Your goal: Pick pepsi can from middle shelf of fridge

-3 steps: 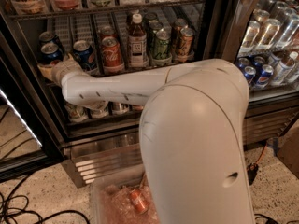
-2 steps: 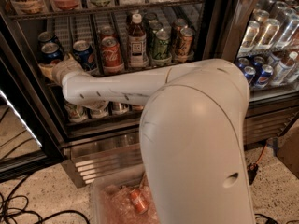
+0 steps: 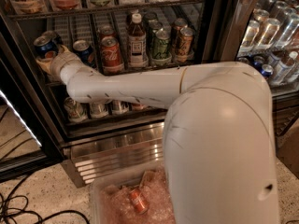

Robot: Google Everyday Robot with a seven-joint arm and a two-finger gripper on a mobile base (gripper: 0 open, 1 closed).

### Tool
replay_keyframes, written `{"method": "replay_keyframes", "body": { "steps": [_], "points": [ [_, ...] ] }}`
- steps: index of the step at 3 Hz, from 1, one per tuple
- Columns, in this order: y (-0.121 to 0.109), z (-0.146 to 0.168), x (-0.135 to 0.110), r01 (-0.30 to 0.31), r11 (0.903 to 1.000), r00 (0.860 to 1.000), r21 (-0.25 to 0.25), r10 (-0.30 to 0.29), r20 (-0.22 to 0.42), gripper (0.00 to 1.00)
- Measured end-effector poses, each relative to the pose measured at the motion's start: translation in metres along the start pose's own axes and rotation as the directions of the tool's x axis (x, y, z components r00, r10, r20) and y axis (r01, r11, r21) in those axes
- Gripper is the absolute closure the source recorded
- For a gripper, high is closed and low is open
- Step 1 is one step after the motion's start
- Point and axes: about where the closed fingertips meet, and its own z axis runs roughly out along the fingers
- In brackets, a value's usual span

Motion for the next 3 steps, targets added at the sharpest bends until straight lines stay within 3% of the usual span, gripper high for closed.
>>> {"method": "replay_keyframes", "body": {
  "steps": [1,2,3],
  "points": [
    [0.007,-0.007,-0.022,0.060,0.9973,0.997,-0.042,-0.058,0.047,1.00],
    [0.014,-0.015,-0.019,0.053,0.9912,0.998,-0.121,-0.049,0.040,1.00],
    [0.012,-0.028,-0.008,0.021,0.9771,1.000,-0.212,-0.021,0.002,1.00]
  ]
}}
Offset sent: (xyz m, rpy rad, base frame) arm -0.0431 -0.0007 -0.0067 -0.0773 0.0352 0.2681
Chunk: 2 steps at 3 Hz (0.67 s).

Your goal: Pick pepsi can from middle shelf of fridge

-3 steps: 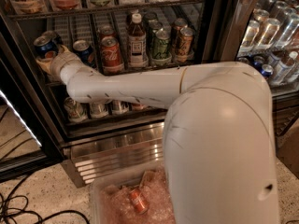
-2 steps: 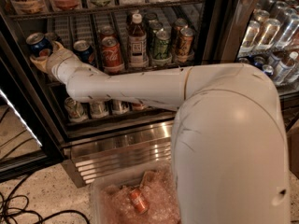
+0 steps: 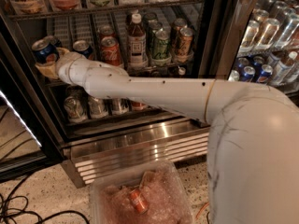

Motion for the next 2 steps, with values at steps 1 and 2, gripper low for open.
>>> {"method": "replay_keyframes", "body": {
  "steps": [1,2],
  "points": [
    [-0.038,-0.021,0.026,0.023,0.9996,0.999,-0.017,-0.023,-0.029,1.00],
    [-0.049,-0.027,0.028,0.030,0.9994,0.999,-0.015,-0.031,-0.034,1.00]
  ]
}}
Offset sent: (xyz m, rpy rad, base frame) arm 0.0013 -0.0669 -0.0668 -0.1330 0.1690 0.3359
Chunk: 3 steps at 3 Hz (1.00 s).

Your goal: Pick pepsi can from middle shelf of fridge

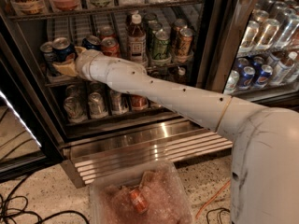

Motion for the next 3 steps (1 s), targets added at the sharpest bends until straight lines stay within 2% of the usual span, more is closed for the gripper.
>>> {"method": "replay_keyframes", "body": {
  "steps": [1,2,3],
  "points": [
    [-0.001,0.000,-0.004,0.000,1.0000,1.000,0.000,0.000,0.000,1.00],
    [-0.020,-0.009,0.005,0.015,0.9998,1.000,0.015,-0.015,-0.006,1.00],
    [-0.021,-0.009,0.001,0.015,0.9998,1.000,0.015,-0.015,-0.007,1.00]
  ]
}}
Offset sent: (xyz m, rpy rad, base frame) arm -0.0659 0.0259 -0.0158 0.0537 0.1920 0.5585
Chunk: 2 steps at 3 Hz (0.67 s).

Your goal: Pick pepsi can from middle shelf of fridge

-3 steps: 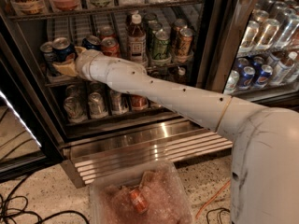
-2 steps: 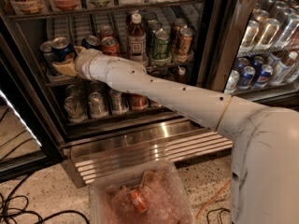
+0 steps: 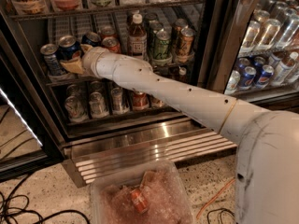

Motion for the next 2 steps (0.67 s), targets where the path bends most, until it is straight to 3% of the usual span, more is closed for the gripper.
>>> {"method": "replay_keyframes", "body": {
  "steps": [1,2],
  "points": [
    [-0.0195,-0.0094,0.0072,-0.001,0.9999,1.000,0.015,0.001,-0.005,1.00],
    [-0.0197,-0.0092,0.0053,-0.001,0.9999,1.000,0.015,0.001,-0.005,1.00]
  ]
}}
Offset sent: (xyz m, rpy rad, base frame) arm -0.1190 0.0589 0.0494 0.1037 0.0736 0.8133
